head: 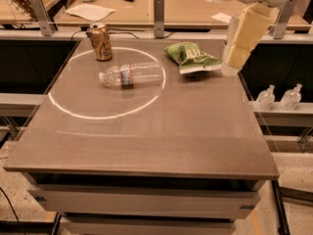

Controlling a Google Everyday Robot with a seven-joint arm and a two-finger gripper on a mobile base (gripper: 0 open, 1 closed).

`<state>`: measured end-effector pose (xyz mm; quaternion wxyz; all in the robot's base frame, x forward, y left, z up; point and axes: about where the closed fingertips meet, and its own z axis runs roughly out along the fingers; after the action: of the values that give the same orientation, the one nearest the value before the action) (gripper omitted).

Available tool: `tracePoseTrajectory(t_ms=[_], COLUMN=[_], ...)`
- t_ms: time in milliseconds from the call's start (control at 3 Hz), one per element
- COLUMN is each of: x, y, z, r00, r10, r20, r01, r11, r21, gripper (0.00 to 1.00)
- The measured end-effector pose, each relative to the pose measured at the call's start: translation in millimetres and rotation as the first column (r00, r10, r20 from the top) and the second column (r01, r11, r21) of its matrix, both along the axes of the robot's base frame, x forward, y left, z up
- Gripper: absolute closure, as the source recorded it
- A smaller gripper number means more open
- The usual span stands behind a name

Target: Place water bottle upright

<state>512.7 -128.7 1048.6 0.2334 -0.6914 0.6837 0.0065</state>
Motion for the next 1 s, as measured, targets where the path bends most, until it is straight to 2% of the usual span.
tracePoseTrajectory(t_ms=[333, 667, 1000], x=[8, 18, 32], y=[22, 32, 33], z=[5, -5, -19], r00=[0.9981, 0.9904, 0.9746], r10=[-0.024, -0.094, -0.19], r20=[0.056, 0.101, 0.12], r01=[0.02, 0.085, 0.185], r11=[0.997, 0.992, 0.982], r21=[0.077, 0.09, 0.045], gripper=[0.0, 0.0, 0.0])
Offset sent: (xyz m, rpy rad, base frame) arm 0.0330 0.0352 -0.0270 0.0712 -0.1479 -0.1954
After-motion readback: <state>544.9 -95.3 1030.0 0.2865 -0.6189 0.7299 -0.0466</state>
